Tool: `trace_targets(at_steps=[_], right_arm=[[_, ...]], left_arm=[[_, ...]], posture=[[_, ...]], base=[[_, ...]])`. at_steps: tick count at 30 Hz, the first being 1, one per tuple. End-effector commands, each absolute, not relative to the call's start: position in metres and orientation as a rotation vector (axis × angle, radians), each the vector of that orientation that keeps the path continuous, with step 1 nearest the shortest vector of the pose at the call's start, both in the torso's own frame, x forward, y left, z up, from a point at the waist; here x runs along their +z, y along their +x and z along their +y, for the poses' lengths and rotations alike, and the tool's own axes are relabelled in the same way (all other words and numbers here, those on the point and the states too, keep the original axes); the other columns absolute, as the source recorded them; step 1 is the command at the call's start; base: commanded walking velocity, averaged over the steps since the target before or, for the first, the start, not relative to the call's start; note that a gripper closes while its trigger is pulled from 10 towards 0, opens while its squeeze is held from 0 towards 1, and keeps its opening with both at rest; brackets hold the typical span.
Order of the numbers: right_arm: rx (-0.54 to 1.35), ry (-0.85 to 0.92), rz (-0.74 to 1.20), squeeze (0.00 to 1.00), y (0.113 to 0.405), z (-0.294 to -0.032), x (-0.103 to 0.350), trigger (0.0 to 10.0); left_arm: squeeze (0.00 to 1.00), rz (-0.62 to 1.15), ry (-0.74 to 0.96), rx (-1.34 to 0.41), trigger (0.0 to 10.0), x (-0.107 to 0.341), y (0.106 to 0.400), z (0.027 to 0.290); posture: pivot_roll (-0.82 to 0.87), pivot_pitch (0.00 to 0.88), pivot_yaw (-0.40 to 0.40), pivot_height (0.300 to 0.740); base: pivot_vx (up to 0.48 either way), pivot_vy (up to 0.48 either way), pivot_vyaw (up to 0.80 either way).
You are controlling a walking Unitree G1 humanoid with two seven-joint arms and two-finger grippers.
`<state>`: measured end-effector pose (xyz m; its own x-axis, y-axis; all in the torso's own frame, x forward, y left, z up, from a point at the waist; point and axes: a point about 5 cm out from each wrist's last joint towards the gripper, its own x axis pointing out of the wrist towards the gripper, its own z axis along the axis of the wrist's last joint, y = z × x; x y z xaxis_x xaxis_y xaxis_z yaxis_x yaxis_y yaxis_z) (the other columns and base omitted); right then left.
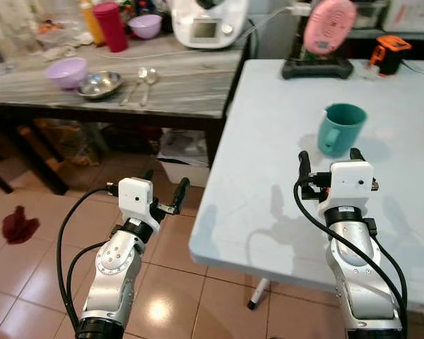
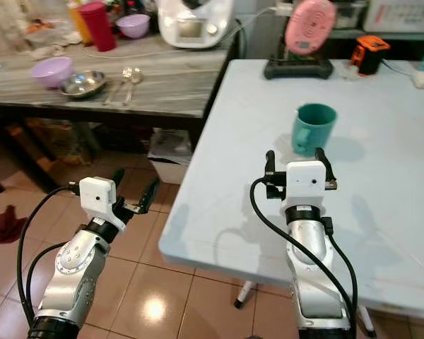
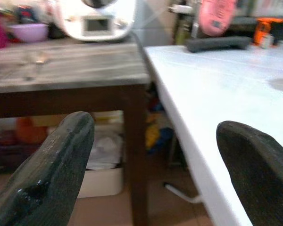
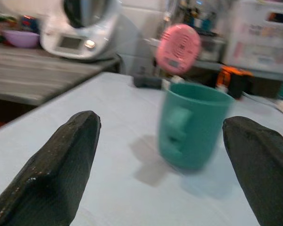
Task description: Setting the table
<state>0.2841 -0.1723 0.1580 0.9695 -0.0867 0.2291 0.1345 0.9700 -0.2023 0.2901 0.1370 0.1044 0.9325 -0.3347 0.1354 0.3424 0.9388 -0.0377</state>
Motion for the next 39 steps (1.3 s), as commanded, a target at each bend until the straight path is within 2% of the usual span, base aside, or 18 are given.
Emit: trace_targets(at_steps=[1,7,15,32,39], right_arm=[[-0.117,-0.211,-0.214,0.0,0.285,-0.171,0.156,10.0],[-0.119,-0.209,-0.214,0.0,0.284,-0.172,0.156,10.0],[-0.104,-0.217,-0.215,0.0,0.283,-0.17,0.156,10.0],[-0.087,-0.221,-0.2,0.0,0.283,-0.165,0.152,10.0],[-0.125,-0.237,-0.193,0.0,0.282,-0.169,0.15,10.0]], left_arm=[[0.0,-0.124,-0.049,-0.353,10.0,0.105,0.29,0.139],[0.0,-0.126,-0.054,-0.361,10.0,0.106,0.291,0.136],[0.0,-0.122,-0.063,-0.367,10.0,0.105,0.291,0.134],[0.0,-0.108,-0.09,-0.396,10.0,0.1,0.286,0.134],[0.0,-0.087,-0.114,-0.487,10.0,0.098,0.282,0.127]], posture=[[-0.19,0.112,0.121,0.74],[-0.2,0.112,0.122,0.74],[-0.2,0.112,0.115,0.74],[-0.2,0.114,0.112,0.74],[-0.2,0.123,0.114,0.74]], base=[[0.266,0.0,-0.8],[0.271,0.0,-0.61],[0.282,0.0,0.0],[0.0,0.0,0.0],[0.0,0.0,0.0]])
